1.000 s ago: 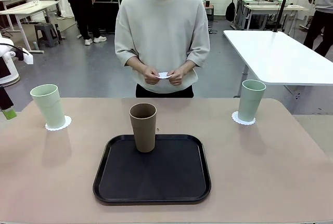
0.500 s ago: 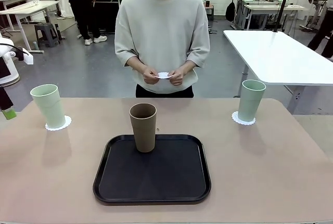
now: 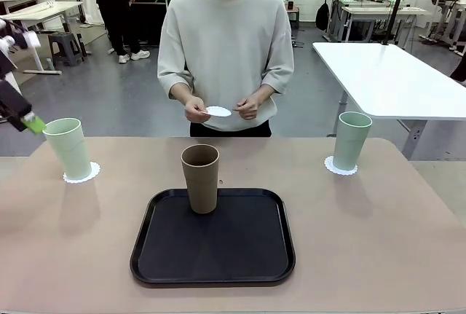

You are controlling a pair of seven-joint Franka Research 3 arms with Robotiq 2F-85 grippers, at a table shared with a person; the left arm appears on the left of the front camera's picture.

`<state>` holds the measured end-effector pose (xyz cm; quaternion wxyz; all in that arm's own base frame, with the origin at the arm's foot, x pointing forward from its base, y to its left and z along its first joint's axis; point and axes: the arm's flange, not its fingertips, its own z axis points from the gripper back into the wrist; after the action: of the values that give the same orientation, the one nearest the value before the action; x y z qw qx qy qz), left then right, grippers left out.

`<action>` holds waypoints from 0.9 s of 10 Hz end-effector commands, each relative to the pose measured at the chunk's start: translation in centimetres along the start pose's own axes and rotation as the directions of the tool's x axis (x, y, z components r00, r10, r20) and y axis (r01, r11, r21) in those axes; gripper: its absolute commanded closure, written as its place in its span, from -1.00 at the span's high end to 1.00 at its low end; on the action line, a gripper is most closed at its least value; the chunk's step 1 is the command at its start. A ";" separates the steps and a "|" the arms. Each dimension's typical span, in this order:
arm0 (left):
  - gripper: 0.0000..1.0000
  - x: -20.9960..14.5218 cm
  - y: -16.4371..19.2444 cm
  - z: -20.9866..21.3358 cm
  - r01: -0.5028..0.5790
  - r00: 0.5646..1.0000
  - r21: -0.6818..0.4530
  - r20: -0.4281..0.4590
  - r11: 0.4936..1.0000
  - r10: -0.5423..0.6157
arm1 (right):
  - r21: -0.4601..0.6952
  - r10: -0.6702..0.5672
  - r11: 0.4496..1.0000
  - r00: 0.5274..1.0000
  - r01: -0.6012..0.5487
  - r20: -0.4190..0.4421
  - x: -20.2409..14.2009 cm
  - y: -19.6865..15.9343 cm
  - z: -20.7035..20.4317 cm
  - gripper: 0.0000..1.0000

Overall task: Place coasters on the table and set cups on them.
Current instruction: Take one Reusable plastic cup from the Flat Tray and place it on a coaster set by the human.

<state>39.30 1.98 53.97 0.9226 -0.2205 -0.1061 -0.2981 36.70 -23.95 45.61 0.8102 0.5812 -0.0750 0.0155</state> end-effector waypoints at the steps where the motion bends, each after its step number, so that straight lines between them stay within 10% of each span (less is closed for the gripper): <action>1: 1.00 -3.0 3.5 0.7 -0.056 0.980 -0.269 0.168 0.961 0.104 | -0.001 -0.015 1.000 1.000 0.015 0.002 0.0 0.1 0.1 1.00; 9: 1.00 -18.2 16.1 0.9 -0.184 0.871 -0.655 0.236 0.733 0.430 | -0.001 -0.015 1.000 1.000 0.015 0.002 0.0 0.1 0.1 1.00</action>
<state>33.23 22.13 42.72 0.8060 -0.5661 -0.1333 -0.1099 36.70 -23.96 45.61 0.8102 0.5812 -0.0750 0.0154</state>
